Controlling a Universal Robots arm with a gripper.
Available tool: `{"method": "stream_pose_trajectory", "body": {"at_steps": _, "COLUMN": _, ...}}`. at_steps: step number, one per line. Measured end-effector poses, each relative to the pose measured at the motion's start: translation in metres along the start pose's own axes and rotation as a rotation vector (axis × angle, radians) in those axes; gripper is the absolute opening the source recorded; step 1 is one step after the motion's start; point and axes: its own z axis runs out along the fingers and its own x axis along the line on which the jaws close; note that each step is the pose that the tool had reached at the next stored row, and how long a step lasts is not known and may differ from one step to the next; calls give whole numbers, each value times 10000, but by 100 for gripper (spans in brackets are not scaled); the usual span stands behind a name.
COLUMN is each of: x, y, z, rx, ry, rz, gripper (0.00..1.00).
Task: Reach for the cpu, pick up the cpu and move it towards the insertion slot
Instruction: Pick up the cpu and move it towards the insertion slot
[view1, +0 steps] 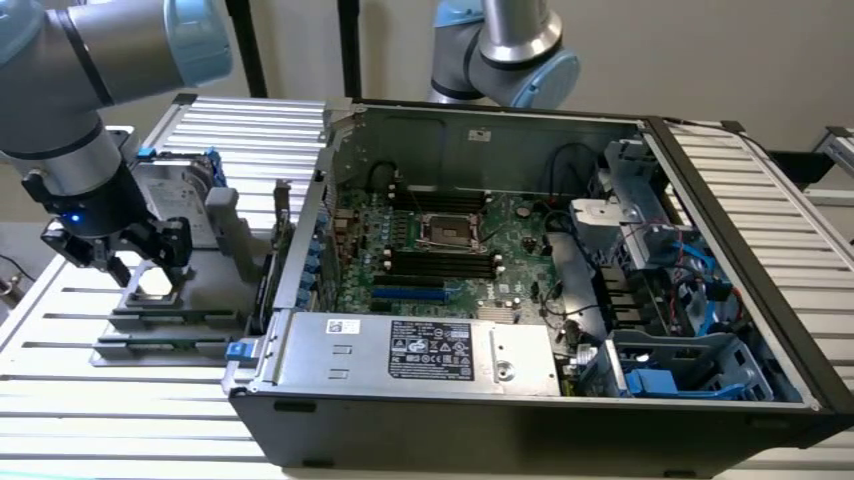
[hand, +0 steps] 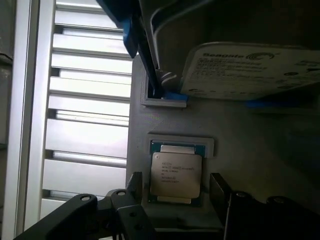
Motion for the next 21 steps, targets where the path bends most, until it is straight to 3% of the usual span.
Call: {"method": "stream_pose_trajectory", "body": {"at_steps": 21, "x": -20, "y": 32, "z": 49, "rx": -24, "ry": -11, "rz": 198, "gripper": 65}}
